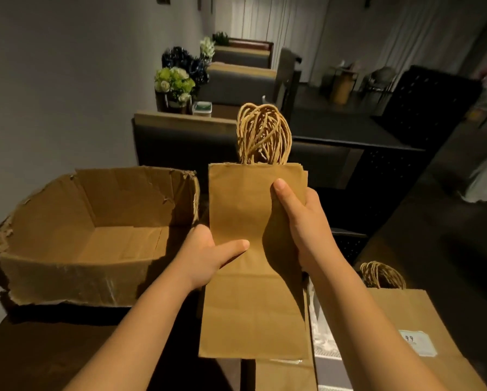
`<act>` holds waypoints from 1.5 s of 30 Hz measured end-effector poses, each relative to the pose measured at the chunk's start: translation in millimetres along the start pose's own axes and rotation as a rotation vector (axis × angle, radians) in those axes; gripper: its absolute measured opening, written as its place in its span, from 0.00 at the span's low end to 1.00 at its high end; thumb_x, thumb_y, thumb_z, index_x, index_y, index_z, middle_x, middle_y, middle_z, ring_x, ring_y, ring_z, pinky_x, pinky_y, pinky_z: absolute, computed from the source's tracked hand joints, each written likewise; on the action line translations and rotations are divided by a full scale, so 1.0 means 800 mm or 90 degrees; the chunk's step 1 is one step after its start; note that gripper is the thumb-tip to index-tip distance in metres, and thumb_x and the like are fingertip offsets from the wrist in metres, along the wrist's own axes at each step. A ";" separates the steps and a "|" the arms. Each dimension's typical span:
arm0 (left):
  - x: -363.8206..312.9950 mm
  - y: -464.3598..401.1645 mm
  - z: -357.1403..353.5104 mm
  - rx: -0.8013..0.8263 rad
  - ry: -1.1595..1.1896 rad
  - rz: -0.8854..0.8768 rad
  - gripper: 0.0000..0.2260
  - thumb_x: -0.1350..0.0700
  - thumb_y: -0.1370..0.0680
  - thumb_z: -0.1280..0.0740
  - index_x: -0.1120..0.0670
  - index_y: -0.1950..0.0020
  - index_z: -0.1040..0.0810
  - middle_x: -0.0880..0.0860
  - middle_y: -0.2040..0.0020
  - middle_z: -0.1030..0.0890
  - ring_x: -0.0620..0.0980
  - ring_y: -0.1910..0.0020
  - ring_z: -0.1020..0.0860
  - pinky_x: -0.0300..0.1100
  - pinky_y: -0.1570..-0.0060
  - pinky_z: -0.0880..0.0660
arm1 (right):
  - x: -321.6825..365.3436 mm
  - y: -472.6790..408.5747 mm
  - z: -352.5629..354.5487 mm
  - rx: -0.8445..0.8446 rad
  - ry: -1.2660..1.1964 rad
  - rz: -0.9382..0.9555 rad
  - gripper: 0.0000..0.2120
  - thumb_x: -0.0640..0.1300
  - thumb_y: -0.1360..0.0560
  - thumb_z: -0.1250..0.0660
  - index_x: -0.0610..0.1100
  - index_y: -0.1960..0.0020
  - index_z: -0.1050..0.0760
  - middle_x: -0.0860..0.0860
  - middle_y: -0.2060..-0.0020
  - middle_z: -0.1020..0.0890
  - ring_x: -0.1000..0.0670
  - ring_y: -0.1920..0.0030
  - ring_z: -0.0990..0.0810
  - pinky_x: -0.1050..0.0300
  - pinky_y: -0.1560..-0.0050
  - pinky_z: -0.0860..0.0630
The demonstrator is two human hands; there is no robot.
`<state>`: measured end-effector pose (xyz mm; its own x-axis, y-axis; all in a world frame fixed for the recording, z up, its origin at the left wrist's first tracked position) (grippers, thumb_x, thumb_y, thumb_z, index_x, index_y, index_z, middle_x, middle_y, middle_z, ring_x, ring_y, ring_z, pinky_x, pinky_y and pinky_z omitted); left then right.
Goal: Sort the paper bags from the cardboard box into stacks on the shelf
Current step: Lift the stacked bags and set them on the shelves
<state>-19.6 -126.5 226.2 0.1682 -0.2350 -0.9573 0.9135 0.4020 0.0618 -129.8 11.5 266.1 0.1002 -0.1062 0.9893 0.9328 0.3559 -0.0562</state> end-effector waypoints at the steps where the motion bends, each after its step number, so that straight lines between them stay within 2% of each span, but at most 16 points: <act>1: -0.017 0.002 -0.003 0.002 -0.003 -0.010 0.04 0.53 0.25 0.28 0.50 0.54 0.21 0.47 0.58 0.18 0.47 0.54 0.19 0.38 0.57 0.25 | 0.015 0.001 0.010 -0.005 0.011 0.006 0.47 0.76 0.41 0.36 0.50 0.31 0.36 0.52 0.41 0.25 0.51 0.44 0.23 0.53 0.44 0.24; 5: -0.071 0.007 -0.019 0.009 -0.011 -0.053 0.05 0.53 0.26 0.28 0.54 0.54 0.17 0.49 0.59 0.15 0.49 0.56 0.17 0.44 0.53 0.23 | 0.064 0.009 0.050 -0.008 0.011 0.026 0.43 0.74 0.40 0.38 0.50 0.33 0.35 0.53 0.43 0.24 0.51 0.46 0.23 0.58 0.53 0.26; 8: -0.115 0.012 -0.030 0.003 -0.002 -0.094 0.05 0.54 0.26 0.28 0.55 0.58 0.16 0.49 0.63 0.16 0.46 0.60 0.17 0.44 0.56 0.24 | 0.101 0.016 0.084 -0.009 -0.029 0.037 0.40 0.71 0.39 0.35 0.51 0.33 0.35 0.52 0.44 0.23 0.51 0.47 0.22 0.58 0.57 0.25; 16: -0.229 -0.016 -0.057 0.019 0.027 -0.142 0.10 0.50 0.27 0.27 0.56 0.53 0.18 0.51 0.59 0.16 0.49 0.58 0.18 0.43 0.58 0.24 | 0.197 -0.002 0.152 -0.040 -0.039 0.067 0.42 0.72 0.43 0.34 0.49 0.36 0.31 0.49 0.48 0.20 0.47 0.50 0.19 0.50 0.54 0.21; 18: -0.252 -0.035 -0.064 0.022 0.040 -0.146 0.13 0.49 0.27 0.27 0.57 0.49 0.19 0.53 0.56 0.16 0.51 0.56 0.17 0.45 0.57 0.23 | 0.212 -0.008 0.165 -0.029 -0.052 0.078 0.31 0.69 0.38 0.34 0.48 0.45 0.25 0.49 0.53 0.17 0.48 0.54 0.17 0.53 0.56 0.22; 20: -0.270 -0.053 -0.070 0.024 0.061 -0.154 0.20 0.46 0.30 0.26 0.56 0.45 0.20 0.54 0.52 0.16 0.54 0.52 0.17 0.52 0.48 0.21 | 0.214 -0.012 0.174 -0.004 -0.012 0.096 0.19 0.63 0.31 0.34 0.49 0.53 0.22 0.51 0.58 0.15 0.51 0.58 0.17 0.56 0.57 0.23; 22: -0.285 -0.069 -0.076 0.031 0.071 -0.153 0.20 0.45 0.30 0.26 0.56 0.44 0.21 0.54 0.49 0.16 0.55 0.50 0.18 0.56 0.45 0.22 | 0.200 -0.019 0.181 0.036 0.019 0.093 0.11 0.55 0.24 0.35 0.48 0.52 0.21 0.52 0.57 0.15 0.53 0.58 0.16 0.57 0.55 0.22; 24: -0.294 -0.086 -0.084 0.041 0.064 -0.145 0.14 0.49 0.26 0.28 0.55 0.46 0.23 0.55 0.49 0.18 0.54 0.50 0.19 0.52 0.47 0.22 | 0.183 -0.032 0.190 0.036 0.014 0.072 0.10 0.48 0.23 0.34 0.46 0.45 0.23 0.51 0.56 0.15 0.53 0.57 0.15 0.59 0.59 0.22; 29: -0.284 -0.113 -0.093 0.060 0.164 -0.056 0.19 0.44 0.25 0.30 0.55 0.42 0.29 0.55 0.46 0.21 0.55 0.46 0.21 0.56 0.41 0.25 | 0.172 -0.075 0.201 0.013 0.005 0.038 0.06 0.41 0.22 0.34 0.40 0.46 0.24 0.50 0.64 0.14 0.53 0.63 0.15 0.61 0.63 0.23; 31: -0.262 -0.113 -0.096 0.112 0.201 -0.018 0.26 0.39 0.27 0.32 0.52 0.35 0.30 0.55 0.44 0.21 0.55 0.44 0.21 0.56 0.40 0.26 | 0.173 -0.092 0.202 -0.012 0.005 -0.002 0.05 0.40 0.21 0.34 0.38 0.52 0.24 0.50 0.72 0.17 0.57 0.73 0.18 0.66 0.73 0.26; 33: -0.232 -0.107 -0.103 0.172 0.193 0.010 0.33 0.36 0.31 0.31 0.48 0.31 0.32 0.53 0.41 0.21 0.54 0.42 0.22 0.53 0.42 0.25 | 0.176 -0.107 0.207 -0.056 0.013 -0.044 0.05 0.41 0.22 0.33 0.38 0.53 0.23 0.49 0.71 0.18 0.55 0.75 0.20 0.67 0.77 0.30; 35: -0.209 -0.101 -0.105 0.188 0.208 0.030 0.39 0.33 0.34 0.30 0.43 0.27 0.37 0.52 0.39 0.24 0.55 0.41 0.24 0.50 0.47 0.23 | 0.174 -0.127 0.206 -0.073 0.042 -0.074 0.07 0.42 0.23 0.32 0.38 0.53 0.22 0.46 0.65 0.19 0.51 0.69 0.20 0.63 0.70 0.28; 37: -0.197 -0.102 -0.103 0.191 0.231 0.025 0.42 0.33 0.35 0.30 0.39 0.25 0.44 0.51 0.38 0.26 0.55 0.41 0.24 0.50 0.46 0.23 | 0.172 -0.143 0.193 -0.065 0.072 -0.094 0.09 0.43 0.23 0.32 0.38 0.60 0.23 0.44 0.64 0.21 0.49 0.65 0.24 0.61 0.61 0.30; 39: -0.199 -0.106 -0.099 0.179 0.262 -0.003 0.44 0.36 0.37 0.31 0.38 0.25 0.48 0.50 0.39 0.26 0.54 0.43 0.23 0.48 0.46 0.24 | 0.170 -0.156 0.181 -0.056 0.117 -0.107 0.11 0.44 0.23 0.32 0.40 0.62 0.26 0.45 0.66 0.24 0.49 0.66 0.26 0.59 0.62 0.32; 42: -0.199 -0.114 -0.098 0.150 0.267 -0.016 0.46 0.39 0.37 0.29 0.38 0.25 0.51 0.48 0.39 0.26 0.53 0.44 0.23 0.47 0.47 0.23 | 0.167 -0.169 0.166 -0.042 0.172 -0.136 0.08 0.44 0.22 0.33 0.39 0.53 0.28 0.48 0.64 0.25 0.51 0.65 0.27 0.59 0.69 0.35; 45: -0.193 -0.124 -0.098 0.115 0.226 -0.025 0.42 0.42 0.32 0.27 0.39 0.25 0.49 0.47 0.39 0.27 0.52 0.41 0.24 0.48 0.44 0.22 | 0.158 -0.182 0.154 -0.007 0.199 -0.176 0.12 0.46 0.22 0.34 0.39 0.44 0.29 0.47 0.60 0.24 0.50 0.62 0.26 0.58 0.67 0.34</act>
<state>-165.5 -60.8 345.4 0.0227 0.0866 -0.9960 0.9724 0.2296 0.0421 -295.9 60.6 415.9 -0.0562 -0.4735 0.8790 0.9429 0.2643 0.2027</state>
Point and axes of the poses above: each hand's wrist, its own y-axis away from the middle knuckle, its own z-axis out of the back of the hand, x = y × z, the point moved 7 cm from there along -y, towards the middle knuckle
